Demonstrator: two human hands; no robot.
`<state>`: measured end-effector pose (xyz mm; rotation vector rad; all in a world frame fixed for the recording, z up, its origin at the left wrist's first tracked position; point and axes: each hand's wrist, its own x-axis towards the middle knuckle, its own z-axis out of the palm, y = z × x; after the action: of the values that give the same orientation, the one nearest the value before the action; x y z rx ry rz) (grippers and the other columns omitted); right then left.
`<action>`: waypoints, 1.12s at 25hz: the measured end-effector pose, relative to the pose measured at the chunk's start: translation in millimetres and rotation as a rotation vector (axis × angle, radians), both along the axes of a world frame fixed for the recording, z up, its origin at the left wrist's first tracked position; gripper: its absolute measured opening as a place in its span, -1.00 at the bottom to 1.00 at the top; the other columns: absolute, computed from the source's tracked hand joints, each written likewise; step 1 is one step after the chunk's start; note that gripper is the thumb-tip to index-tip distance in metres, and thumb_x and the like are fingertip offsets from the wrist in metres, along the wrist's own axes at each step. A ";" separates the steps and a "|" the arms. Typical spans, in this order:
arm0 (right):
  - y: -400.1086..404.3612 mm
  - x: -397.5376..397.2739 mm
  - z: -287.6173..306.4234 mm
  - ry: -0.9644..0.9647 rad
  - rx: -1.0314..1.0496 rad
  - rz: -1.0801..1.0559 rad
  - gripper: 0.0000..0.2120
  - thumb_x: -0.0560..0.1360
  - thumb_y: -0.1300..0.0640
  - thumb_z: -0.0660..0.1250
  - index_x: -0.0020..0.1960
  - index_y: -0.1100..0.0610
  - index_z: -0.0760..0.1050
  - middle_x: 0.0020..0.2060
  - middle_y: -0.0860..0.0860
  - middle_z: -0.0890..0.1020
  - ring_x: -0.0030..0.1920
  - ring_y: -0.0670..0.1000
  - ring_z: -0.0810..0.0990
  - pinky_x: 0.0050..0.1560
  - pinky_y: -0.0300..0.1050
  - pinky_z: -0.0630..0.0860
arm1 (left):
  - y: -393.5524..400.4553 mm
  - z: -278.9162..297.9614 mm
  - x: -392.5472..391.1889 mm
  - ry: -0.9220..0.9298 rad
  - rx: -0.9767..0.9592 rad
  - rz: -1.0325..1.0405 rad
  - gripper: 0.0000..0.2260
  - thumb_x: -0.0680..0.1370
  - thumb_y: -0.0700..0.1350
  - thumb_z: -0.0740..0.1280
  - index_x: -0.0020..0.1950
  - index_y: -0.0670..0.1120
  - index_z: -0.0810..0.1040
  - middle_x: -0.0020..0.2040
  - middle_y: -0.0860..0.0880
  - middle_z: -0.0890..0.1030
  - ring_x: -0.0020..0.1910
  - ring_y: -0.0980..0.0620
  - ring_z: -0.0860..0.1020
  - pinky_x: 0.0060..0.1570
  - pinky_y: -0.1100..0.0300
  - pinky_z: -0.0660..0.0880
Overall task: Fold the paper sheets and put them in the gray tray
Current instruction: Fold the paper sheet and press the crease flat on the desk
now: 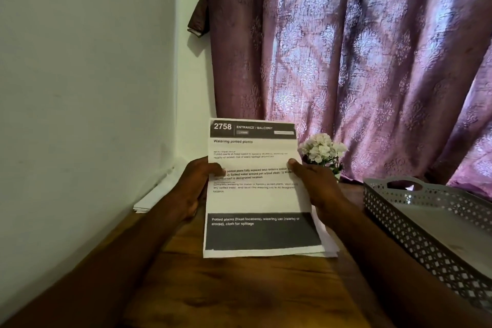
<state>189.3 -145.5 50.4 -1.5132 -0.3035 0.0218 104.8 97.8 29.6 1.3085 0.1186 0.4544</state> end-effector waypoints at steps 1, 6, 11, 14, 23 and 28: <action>1.2 1.1 -0.4 0.031 0.074 0.024 -0.80 0.56 0.12 0.47 0.08 0.24 0.65 -0.14 0.10 0.76 -0.17 0.10 0.75 -0.28 -0.14 0.64 | 1.3 0.4 -0.3 -0.001 -0.015 -0.022 -0.65 0.54 -0.30 0.30 0.32 -0.22 0.58 0.21 -0.30 0.68 0.18 -0.40 0.64 0.33 -0.36 0.47; 2.2 9.6 -13.7 0.043 0.153 0.059 -0.83 0.51 0.17 0.51 0.07 0.20 0.66 -0.10 0.11 0.77 -0.16 0.08 0.77 -0.24 -0.06 0.68 | 4.0 3.4 1.1 -0.033 -0.006 0.100 -0.68 0.59 -0.10 0.44 0.24 -0.30 0.60 0.08 -0.29 0.72 0.08 -0.34 0.70 0.18 -0.31 0.59; -3.6 14.1 -12.7 0.026 0.219 0.064 -0.79 0.51 0.05 0.51 0.05 0.17 0.65 -0.06 0.11 0.77 -0.09 0.10 0.73 -0.05 0.02 0.67 | 2.5 -2.2 -0.3 -0.049 0.069 0.105 -0.85 0.59 -0.17 0.41 0.12 -0.19 0.67 0.07 -0.26 0.73 0.11 -0.33 0.69 0.16 -0.23 0.62; -5.3 13.3 -15.6 0.065 0.243 0.083 -0.86 0.51 0.15 0.50 0.04 0.16 0.66 -0.11 0.10 0.77 -0.18 0.05 0.76 -0.28 -0.10 0.66 | -1.0 -3.7 -1.7 -0.038 0.055 0.071 -0.83 0.58 -0.16 0.42 0.12 -0.21 0.66 0.11 -0.31 0.71 0.15 -0.38 0.66 0.23 -0.31 0.56; -5.8 20.8 -20.1 0.087 0.187 0.081 -0.77 0.55 0.38 0.33 0.16 0.21 0.64 -0.01 0.16 0.74 -0.10 0.13 0.71 -0.19 -0.07 0.60 | 2.4 -4.1 -5.4 -0.056 0.107 0.184 -0.83 0.59 -0.22 0.40 -0.09 0.00 0.74 -0.10 -0.15 0.77 -0.19 -0.10 0.75 -0.26 0.09 0.65; -6.1 22.3 -19.8 0.127 0.215 0.060 -0.81 0.48 0.37 0.37 0.06 0.23 0.67 -0.02 0.25 0.72 -0.08 0.20 0.67 -0.07 0.04 0.60 | -3.1 0.0 -8.8 -0.044 0.045 0.159 -0.92 0.45 -0.16 0.44 -0.15 -0.02 0.73 -0.28 -0.09 0.69 -0.31 -0.05 0.65 -0.29 0.14 0.56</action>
<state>211.5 -151.6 30.6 -1.2836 -0.2409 0.1289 96.0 94.7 29.6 1.3377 0.1771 0.6241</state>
